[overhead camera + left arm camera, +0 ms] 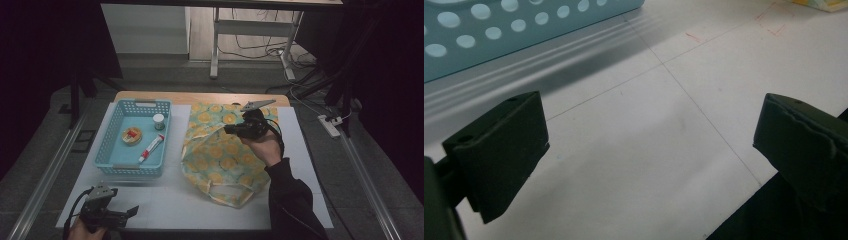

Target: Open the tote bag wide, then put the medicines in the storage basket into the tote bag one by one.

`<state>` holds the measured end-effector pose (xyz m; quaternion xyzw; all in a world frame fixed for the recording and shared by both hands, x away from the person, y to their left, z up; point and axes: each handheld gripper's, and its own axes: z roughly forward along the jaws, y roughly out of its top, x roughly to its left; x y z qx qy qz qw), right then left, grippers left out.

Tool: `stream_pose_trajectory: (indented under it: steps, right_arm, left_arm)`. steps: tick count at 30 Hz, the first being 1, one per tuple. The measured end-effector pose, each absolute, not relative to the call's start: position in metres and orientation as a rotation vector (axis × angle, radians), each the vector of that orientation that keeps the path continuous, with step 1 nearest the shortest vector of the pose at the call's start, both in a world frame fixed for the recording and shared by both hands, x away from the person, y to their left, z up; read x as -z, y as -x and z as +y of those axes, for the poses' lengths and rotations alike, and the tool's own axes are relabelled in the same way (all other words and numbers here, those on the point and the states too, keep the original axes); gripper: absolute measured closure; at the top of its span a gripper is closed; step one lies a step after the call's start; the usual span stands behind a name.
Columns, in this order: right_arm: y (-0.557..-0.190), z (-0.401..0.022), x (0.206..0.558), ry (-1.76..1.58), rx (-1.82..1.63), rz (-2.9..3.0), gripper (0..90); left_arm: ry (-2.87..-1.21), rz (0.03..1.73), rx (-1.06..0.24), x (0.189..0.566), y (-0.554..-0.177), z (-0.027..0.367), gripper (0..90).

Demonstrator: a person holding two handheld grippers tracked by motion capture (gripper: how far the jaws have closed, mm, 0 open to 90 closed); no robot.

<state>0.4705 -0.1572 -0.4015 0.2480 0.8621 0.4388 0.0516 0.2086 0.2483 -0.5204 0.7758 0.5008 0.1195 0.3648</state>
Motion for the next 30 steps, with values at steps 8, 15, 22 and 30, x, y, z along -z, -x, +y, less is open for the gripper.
stream_pose_trajectory:
  steps: [8, 15, 22, 30]
  right_arm:
    - [-0.4661, -0.1577, 0.4001, -0.724, -1.341, 2.611, 90.0]
    - [-0.4658, -0.1593, 0.4026, -0.704, -1.342, 2.616, 90.0]
    - [-0.4655, -0.16, 0.4032, -0.705, -1.348, 2.61, 90.0]
    - [-0.4649, -0.1609, 0.4045, -0.66, -1.361, 2.612, 90.0]
  left_arm:
    - [-1.981, 1.303, -0.304, 0.5206, -0.2091, 0.2499, 0.7]
    - [-1.956, 1.329, -0.311, 0.5201, -0.2089, 0.2514, 0.0]
    - [-1.946, 1.331, -0.316, 0.5194, -0.2082, 0.2534, 0.0]
    - [-1.928, 1.32, -0.327, 0.5144, -0.2078, 0.2543, 0.0]
